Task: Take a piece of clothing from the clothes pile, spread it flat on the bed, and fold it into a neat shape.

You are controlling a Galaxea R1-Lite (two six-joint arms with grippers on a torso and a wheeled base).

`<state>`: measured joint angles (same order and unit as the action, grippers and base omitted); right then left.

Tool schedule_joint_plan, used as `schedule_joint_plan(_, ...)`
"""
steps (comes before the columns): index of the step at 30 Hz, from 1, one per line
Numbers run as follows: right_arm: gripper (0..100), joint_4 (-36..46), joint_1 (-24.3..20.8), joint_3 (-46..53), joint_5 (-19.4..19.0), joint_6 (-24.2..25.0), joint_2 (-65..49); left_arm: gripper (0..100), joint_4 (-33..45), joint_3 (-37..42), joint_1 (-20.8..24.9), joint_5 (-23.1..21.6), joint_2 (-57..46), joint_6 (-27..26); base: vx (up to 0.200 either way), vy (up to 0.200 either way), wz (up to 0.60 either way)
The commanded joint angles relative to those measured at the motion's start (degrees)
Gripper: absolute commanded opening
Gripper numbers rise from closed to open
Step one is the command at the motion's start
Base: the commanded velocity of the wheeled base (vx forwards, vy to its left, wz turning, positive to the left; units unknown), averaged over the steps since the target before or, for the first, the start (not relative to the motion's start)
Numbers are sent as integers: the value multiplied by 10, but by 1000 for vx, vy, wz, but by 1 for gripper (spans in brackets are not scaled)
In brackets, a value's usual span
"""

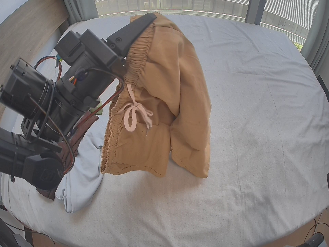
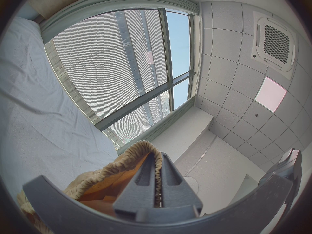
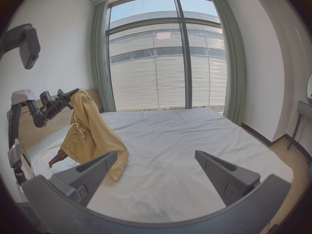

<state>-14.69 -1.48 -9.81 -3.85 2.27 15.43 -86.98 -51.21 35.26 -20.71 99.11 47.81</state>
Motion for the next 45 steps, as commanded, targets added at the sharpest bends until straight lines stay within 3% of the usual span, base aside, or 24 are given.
schedule_joint_plan(1,100,-11,-56,-62,-12,5,137,0,1,-2,-3,0,2,0,0,0,0)
schedule_joint_plan(8,100,-57,-125,-107,-12,50,264,0,1,-3,-4,0,1,0,0,0,0)
schedule_joint_plan(10,100,-81,-131,-133,-17,108,311,0,1,-3,-7,0,0,0,0,0,0)
schedule_joint_plan(13,100,-91,-149,-156,-24,146,348,0,1,-3,-8,0,1,0,0,0,0)
schedule_joint_plan(24,100,-112,-159,-214,-52,150,451,0,1,-6,-9,0,0,0,0,0,0)
schedule_joint_plan(35,100,-289,-158,-181,-69,175,621,0,0,-5,-24,0,-1,0,0,0,0)
schedule_joint_plan(45,100,-343,-165,-167,-74,201,699,0,0,-5,-32,-1,-1,0,0,0,0)
